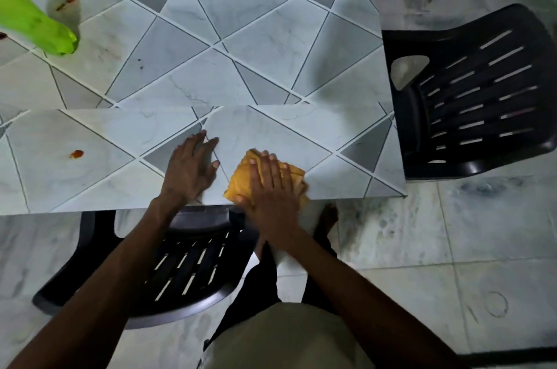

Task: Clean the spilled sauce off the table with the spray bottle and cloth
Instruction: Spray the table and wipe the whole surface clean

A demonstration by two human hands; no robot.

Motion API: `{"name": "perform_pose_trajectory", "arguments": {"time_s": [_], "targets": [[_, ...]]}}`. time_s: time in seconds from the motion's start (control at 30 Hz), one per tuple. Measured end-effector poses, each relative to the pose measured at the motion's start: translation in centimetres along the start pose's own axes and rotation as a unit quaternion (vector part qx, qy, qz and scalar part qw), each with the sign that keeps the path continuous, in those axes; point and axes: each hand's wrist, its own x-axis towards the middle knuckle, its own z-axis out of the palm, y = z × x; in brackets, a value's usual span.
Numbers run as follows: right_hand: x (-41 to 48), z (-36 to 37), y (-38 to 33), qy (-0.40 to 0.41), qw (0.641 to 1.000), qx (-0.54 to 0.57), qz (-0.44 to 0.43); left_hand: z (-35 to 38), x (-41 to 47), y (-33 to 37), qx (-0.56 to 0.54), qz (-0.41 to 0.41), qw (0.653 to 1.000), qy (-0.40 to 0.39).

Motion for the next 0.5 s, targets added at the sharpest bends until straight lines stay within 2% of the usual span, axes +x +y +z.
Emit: {"name": "perform_pose_trajectory", "arguments": {"time_s": [0.07, 0.13, 0.23, 0.33, 0.4, 0.5], "targets": [[-1.2, 0.3, 2.9, 0.0, 1.0, -0.005, 0.025, -0.2, -0.4, -0.7, 0.005, 0.013, 1.0, -0.011], [-2.5, -0.2, 7.6, 0.024, 0.992, -0.008, 0.126, -0.3, -0.5, -0.5, 0.004, 0.014, 1.0, -0.013], [-3.5, -2.5, 14.5, 0.054, 0.96, -0.017, 0.273, -0.5, -0.5, 0.1, -0.019, -0.003, 1.0, -0.009], [-1.3, -3.3, 15.0, 0.074, 0.935, 0.003, 0.347, -0.8, -0.3, 0.0, -0.037, -0.002, 0.999, -0.012], [1.3, -2.5, 11.2, 0.068, 0.933, 0.002, 0.353, -0.8, -0.2, -0.5, -0.051, 0.002, 0.999, -0.016], [4.8, -0.6, 3.2, 0.047, 0.968, 0.0, 0.248, -0.9, 0.0, -1.3, -0.073, 0.01, 0.997, -0.011]]}}
